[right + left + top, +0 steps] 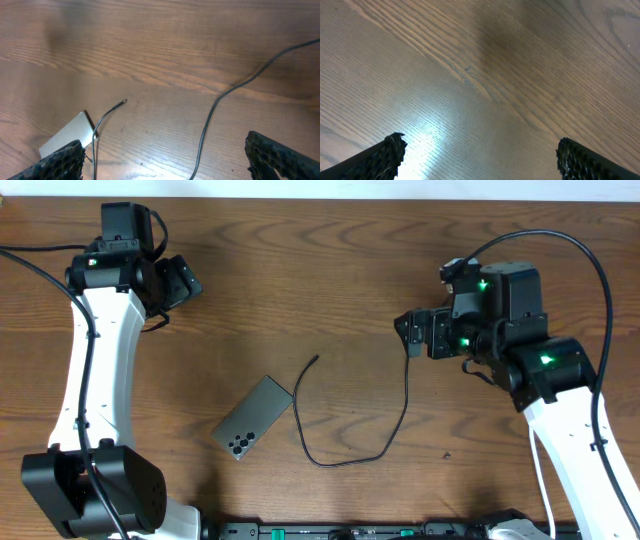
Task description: Plug charger to phone and switch on socket
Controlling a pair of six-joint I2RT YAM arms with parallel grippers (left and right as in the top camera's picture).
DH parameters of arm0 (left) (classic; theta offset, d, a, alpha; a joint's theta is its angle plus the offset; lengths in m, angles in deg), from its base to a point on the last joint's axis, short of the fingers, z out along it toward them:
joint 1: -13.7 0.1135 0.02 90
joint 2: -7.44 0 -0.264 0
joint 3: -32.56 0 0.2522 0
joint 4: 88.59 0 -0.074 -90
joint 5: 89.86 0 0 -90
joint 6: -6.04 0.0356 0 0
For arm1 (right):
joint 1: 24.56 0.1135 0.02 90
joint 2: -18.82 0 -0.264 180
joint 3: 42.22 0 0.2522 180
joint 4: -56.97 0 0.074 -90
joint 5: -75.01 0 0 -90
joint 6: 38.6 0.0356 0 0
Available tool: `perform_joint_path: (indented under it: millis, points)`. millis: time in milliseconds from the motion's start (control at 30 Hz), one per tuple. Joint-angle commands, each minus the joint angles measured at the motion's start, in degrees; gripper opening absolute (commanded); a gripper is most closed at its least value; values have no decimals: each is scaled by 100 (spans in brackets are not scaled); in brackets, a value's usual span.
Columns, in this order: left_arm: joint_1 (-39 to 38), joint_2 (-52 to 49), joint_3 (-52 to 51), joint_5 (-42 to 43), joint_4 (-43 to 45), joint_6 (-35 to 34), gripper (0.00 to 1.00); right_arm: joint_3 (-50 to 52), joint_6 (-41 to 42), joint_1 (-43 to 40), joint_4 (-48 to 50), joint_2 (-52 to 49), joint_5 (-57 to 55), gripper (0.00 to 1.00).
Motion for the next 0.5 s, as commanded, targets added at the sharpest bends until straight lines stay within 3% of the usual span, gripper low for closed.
perform_joint_path:
  millis: [0,467]
  points:
    - [24,72,129,-90,-11,90,98,-42,-83,-42,-48,42,-63,99]
    - [24,72,129,-90,-9,90,98,-24,-474,-39,-431,48,-675,99]
